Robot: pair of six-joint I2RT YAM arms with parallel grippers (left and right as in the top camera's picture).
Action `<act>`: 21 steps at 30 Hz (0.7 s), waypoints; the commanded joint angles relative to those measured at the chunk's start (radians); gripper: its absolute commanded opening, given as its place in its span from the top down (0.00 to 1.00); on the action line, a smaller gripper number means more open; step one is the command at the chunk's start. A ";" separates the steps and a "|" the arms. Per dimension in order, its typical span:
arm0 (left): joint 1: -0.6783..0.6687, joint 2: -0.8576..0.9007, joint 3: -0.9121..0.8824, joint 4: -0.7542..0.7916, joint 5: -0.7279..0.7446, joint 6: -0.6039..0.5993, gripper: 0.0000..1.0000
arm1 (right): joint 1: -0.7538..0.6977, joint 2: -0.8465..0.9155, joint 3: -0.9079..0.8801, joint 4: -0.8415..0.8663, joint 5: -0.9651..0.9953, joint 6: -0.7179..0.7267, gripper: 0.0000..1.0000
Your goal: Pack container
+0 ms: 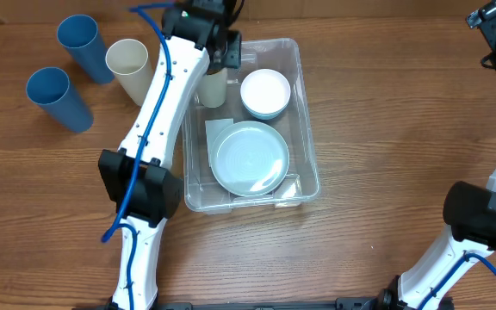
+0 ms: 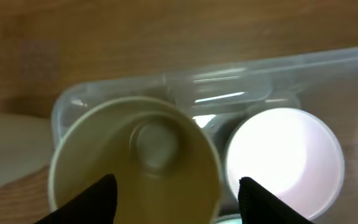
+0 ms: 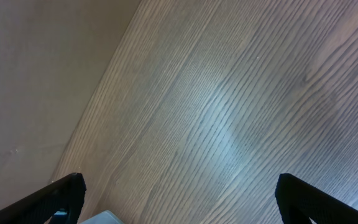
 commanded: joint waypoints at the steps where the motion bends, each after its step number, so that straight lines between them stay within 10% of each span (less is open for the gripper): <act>1: 0.003 0.004 0.189 -0.043 0.061 0.038 0.38 | -0.001 -0.017 0.015 0.002 0.006 0.004 0.00; 10: 0.191 0.005 0.397 -0.420 0.031 -0.070 0.33 | -0.001 -0.017 0.015 0.002 0.006 0.004 0.00; 21: 0.363 0.006 0.091 -0.196 0.128 0.005 0.33 | -0.001 -0.017 0.015 0.002 0.006 0.004 0.00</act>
